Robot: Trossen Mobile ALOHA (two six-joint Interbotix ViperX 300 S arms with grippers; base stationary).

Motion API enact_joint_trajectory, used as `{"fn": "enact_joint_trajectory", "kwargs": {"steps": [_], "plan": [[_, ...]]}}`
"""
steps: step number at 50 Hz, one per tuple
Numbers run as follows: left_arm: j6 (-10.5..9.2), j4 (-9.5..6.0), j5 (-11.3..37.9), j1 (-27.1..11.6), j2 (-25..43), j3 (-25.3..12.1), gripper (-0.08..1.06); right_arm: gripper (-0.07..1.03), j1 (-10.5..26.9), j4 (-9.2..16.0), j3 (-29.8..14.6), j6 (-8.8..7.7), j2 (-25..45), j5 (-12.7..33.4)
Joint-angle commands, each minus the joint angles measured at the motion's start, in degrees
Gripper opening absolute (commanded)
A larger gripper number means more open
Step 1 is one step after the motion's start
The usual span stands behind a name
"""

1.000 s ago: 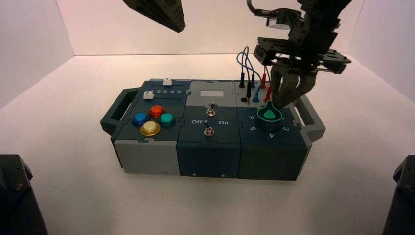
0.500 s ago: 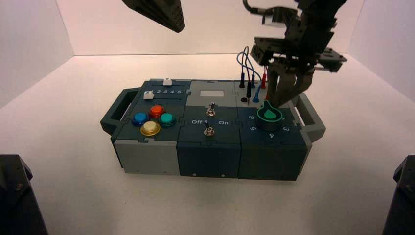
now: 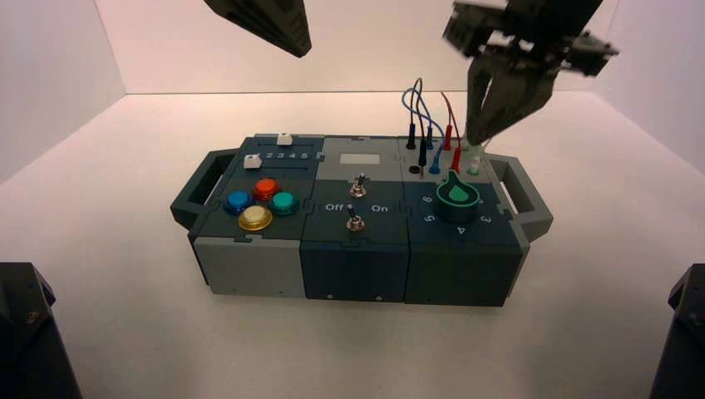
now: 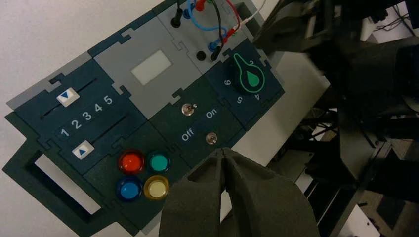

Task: Turn the knob to position 1.

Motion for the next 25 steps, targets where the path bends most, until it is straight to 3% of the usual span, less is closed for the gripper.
{"fn": "enact_joint_trajectory", "kwargs": {"steps": [1, 12, 25], "plan": [[0.26, 0.09, -0.09, -0.09, -0.88, -1.93, -0.03, -0.02, 0.35, -0.09, -1.23, -1.05, -4.13, 1.32], [0.35, 0.88, -0.09, 0.09, -0.70, -2.20, -0.03, -0.02, 0.35, 0.00, -0.53, -2.29, -7.73, 2.99], [0.88, 1.23, -0.09, 0.53, -0.53, -2.29, -0.03, -0.02, 0.35, -0.09, 0.09, -2.46, -10.81, 3.52]]}}
